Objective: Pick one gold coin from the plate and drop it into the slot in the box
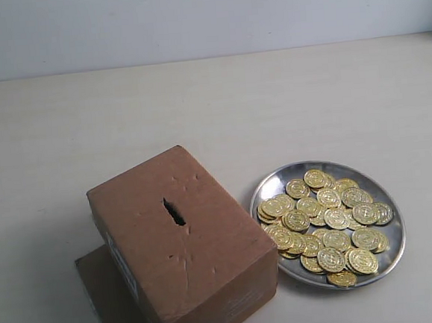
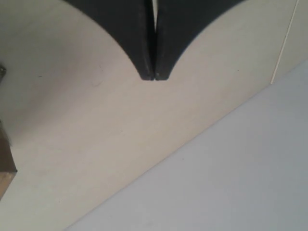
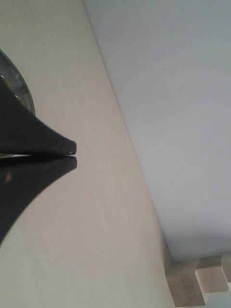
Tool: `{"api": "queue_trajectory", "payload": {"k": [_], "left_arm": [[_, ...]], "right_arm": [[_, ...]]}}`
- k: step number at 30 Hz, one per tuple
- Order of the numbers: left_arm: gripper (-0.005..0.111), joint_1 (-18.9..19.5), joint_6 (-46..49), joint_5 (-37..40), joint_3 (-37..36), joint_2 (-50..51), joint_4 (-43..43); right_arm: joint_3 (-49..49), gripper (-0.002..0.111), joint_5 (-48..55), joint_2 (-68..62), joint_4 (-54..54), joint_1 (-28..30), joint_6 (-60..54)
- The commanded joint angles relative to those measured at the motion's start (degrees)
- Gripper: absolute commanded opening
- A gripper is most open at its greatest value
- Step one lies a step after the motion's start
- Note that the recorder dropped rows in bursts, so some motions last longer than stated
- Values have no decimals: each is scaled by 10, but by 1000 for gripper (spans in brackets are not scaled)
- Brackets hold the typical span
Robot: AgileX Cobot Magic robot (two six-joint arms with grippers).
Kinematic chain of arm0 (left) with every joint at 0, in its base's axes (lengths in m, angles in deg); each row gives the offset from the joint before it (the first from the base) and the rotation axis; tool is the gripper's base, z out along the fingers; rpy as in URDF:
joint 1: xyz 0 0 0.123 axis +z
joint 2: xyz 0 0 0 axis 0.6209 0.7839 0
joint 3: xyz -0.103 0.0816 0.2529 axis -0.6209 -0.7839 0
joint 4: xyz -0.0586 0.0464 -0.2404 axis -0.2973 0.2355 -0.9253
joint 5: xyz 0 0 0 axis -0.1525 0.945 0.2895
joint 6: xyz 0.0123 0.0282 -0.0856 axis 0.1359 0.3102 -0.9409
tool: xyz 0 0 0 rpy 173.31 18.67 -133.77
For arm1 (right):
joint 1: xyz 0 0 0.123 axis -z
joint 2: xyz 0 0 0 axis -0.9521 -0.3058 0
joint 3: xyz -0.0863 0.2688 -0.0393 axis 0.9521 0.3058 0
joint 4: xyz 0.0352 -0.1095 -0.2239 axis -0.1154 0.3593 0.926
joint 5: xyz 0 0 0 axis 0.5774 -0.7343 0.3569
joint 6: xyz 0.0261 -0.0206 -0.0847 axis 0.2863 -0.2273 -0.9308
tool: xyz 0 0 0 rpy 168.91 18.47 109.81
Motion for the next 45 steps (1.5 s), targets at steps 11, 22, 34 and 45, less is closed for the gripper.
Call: {"api": "queue_trajectory", "payload": {"k": [11,22,34,45], "left_arm": [[0,2,-3,4,0,-4,-4],[0,3,-296,3,0,-4,-11],[0,3,-296,4,0,-4,-15],[0,3,-296,5,0,-4,-15]], "right_arm": [[2,0,3,3,7,4,-1],[2,0,3,3,-3,4,-1],[2,0,3,3,-3,4,-1],[2,0,3,3,-3,4,-1]]}}
